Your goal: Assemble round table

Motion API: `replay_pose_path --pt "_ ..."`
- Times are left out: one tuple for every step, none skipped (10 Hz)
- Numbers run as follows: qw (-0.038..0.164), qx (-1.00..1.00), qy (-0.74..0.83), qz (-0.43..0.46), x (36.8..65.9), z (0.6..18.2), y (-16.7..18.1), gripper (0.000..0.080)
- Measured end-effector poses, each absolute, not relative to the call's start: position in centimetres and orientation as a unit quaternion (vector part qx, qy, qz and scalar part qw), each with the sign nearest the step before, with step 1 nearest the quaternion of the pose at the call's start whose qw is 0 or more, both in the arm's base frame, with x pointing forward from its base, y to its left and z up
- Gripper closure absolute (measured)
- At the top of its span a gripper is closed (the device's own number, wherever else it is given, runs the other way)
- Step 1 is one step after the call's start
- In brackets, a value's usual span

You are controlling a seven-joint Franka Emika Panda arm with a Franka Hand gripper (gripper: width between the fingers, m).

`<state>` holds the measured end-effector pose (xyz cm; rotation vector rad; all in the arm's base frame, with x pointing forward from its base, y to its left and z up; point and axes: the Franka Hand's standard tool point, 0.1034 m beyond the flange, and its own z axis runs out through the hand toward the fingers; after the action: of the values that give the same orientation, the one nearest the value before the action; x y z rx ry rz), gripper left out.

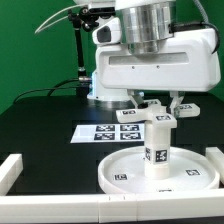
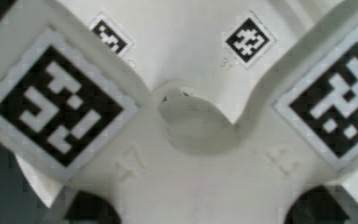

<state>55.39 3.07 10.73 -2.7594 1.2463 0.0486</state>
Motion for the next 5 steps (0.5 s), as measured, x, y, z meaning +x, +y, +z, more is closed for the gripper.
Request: replay_pose_path --pt "0.056 -0.879 0.473 0.020 55.38 10.71 3.07 0.0354" --pt "0.056 -0.865 0.499 0.021 55.43 10.70 3.06 0.0354" --pt "0.056 -0.847 0.529 0.023 55.44 10.70 3.05 0.0354" --pt "0.057 -0.832 0.551 0.025 55.46 10.72 3.06 0.0354" --pt "0.059 -0.828 0.556 0.026 55.46 10.71 3.07 0.0354"
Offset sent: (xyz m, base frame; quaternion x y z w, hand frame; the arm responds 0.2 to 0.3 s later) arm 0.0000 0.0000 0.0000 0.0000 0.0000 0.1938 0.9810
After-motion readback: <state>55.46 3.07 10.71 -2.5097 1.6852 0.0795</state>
